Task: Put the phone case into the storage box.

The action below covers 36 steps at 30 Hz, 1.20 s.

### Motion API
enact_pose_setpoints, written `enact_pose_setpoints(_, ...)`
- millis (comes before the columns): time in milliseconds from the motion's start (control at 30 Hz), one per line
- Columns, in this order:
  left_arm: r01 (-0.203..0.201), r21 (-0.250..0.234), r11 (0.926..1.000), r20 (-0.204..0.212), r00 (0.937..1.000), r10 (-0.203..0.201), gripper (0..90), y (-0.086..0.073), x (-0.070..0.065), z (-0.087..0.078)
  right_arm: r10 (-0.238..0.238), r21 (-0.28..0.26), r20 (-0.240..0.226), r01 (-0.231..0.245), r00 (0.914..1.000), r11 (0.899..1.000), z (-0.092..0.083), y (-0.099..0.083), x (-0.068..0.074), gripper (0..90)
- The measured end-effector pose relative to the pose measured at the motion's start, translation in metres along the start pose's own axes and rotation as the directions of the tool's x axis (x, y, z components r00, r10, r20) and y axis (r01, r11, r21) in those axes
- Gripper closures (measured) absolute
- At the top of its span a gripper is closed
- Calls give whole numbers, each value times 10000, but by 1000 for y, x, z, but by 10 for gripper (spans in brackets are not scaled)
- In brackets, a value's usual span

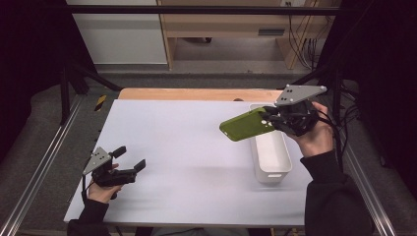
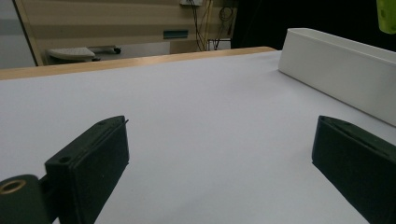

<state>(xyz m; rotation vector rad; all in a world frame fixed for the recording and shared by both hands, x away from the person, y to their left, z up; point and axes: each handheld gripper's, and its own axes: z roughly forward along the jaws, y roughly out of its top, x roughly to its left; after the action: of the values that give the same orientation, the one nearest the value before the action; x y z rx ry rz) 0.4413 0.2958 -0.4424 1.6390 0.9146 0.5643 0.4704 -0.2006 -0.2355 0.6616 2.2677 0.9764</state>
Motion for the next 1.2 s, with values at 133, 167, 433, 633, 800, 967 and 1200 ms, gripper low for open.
enact_pose_setpoints(133, -8, 24, 10000, -11, 10000, 8, 33, -1, 0, 0, -255, 106, 178, 253, 9995, 9996, -1, 4, -1, 797)
enact_pose_setpoints(167, -10, 27, 10000, -10, 10000, 10, 33, -1, 0, 0, -340, 130, 238, 337, 9991, 9993, -1, 5, -2, 797)
enact_pose_setpoints(433, -21, 28, 10000, -11, 10000, 21, 33, -1, 1, 0, -692, 331, 540, 675, 9961, 9972, -2, 9, -8, 797)
enact_pose_setpoints(633, -40, 38, 10000, 2, 10000, 40, 33, -1, 1, 1, -1033, 496, 702, 1000, 9922, 9938, -2, 13, -10, 797)
enact_pose_setpoints(800, -41, 45, 10000, -9, 10000, 41, 33, -1, 1, 0, -1233, 639, 778, 1184, 9893, 9909, -2, 15, -13, 797)
enact_pose_setpoints(967, -59, 36, 10000, 7, 10000, 59, 33, -1, 1, 0, -1411, 846, 916, 1334, 9858, 9874, -2, 16, -15, 797)
enact_pose_setpoints(1200, -86, 55, 9999, 17, 10000, 86, 33, -1, 0, 0, -1538, 974, 1075, 1435, 9822, 9848, -5, 17, -21, 796)
